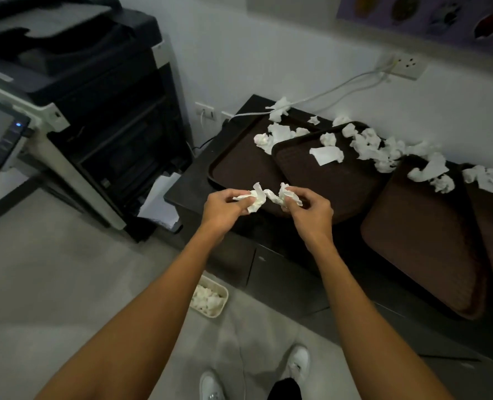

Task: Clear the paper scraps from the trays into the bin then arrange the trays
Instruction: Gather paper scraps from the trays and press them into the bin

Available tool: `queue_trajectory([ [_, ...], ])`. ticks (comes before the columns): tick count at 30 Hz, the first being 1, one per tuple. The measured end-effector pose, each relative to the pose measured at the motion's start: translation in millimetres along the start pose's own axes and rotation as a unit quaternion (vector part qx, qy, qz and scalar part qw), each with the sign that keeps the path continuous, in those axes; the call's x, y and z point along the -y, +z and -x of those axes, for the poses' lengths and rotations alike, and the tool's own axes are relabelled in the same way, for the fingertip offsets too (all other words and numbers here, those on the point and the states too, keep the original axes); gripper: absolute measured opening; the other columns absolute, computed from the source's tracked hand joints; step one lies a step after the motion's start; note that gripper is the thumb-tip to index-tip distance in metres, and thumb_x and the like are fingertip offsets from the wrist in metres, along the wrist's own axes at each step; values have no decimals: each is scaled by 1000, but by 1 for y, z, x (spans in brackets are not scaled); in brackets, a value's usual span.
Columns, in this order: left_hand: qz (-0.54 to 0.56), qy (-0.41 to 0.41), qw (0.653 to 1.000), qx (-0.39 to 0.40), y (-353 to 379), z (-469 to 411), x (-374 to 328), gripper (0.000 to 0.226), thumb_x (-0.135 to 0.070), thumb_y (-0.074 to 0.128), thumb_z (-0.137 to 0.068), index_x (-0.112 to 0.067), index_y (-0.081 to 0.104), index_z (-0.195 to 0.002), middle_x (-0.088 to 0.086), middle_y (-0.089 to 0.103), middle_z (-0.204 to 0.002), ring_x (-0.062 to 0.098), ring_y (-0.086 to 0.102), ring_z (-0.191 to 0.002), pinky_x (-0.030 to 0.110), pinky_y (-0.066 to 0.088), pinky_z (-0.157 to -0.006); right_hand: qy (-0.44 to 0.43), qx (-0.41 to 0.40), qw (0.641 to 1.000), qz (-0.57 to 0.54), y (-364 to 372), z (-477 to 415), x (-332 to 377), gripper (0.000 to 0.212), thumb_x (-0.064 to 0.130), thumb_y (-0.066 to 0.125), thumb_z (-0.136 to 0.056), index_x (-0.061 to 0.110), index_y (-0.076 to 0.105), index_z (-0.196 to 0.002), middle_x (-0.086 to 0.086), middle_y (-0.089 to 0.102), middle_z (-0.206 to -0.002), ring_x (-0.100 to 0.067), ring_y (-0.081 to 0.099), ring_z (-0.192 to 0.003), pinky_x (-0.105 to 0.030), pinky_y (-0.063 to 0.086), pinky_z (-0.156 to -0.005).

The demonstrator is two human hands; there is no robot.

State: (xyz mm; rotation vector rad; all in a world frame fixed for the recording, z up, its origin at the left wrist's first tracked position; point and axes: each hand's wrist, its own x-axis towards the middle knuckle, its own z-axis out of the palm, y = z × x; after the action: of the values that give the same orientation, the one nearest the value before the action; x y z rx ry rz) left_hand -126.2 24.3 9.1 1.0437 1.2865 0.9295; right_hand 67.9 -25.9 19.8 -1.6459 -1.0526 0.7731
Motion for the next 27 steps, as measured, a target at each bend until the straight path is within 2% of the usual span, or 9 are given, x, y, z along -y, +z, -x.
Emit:
queue_trajectory([
  [3,-5,-2,999,-34,-35,8,9,17,-15,84,-83,-17,80,-99,5,78,-97,18,77,-87,39,61,-90,-22,15,999,26,31,14,4,23,20,76,-88,26,79,-111,15,75,-109,-1,69,-104,-34,56,-100],
  [7,-17,-15,996,-86,-77,12,36,15,-21,84,-81,-28,81,-93,-2,79,-92,17,77,-85,41,60,-92,-37,48,997,40,66,31,6,26,14,76,-88,20,77,-114,14,73,-111,3,66,-105,-24,54,-99],
  [12,35,-53,989,-131,-111,27,73,19,-11,83,-82,-15,80,-101,6,79,-96,25,76,-93,43,60,-94,-48,114,991,49,105,46,-10,28,9,75,-87,19,77,-113,13,74,-111,2,67,-106,-20,53,-97],
  [15,67,-80,981,-163,-123,37,97,18,-8,82,-83,-13,79,-100,9,79,-96,30,76,-96,43,59,-95,-61,157,983,72,123,51,-23,26,6,74,-90,16,77,-113,10,72,-111,1,66,-104,-17,52,-93],
  [19,73,-119,969,-201,-133,39,133,17,-10,81,-84,-14,78,-100,7,80,-95,25,77,-91,42,59,-93,-101,205,967,111,146,60,-49,26,4,71,-91,12,76,-116,4,70,-115,-6,67,-105,-18,52,-96],
  [23,45,-146,961,-229,-136,38,167,21,-11,82,-83,-12,79,-104,6,79,-94,26,77,-88,41,62,-87,-101,235,956,146,166,67,-88,30,4,67,-93,11,75,-121,1,69,-119,-9,64,-110,-6,42,-98],
  [27,13,-162,954,-252,-145,32,220,23,-12,82,-84,-12,79,-107,5,79,-96,22,77,-87,44,63,-85,-76,269,947,162,189,68,-140,30,1,65,-93,10,75,-120,0,69,-119,-9,64,-106,2,38,-91],
])
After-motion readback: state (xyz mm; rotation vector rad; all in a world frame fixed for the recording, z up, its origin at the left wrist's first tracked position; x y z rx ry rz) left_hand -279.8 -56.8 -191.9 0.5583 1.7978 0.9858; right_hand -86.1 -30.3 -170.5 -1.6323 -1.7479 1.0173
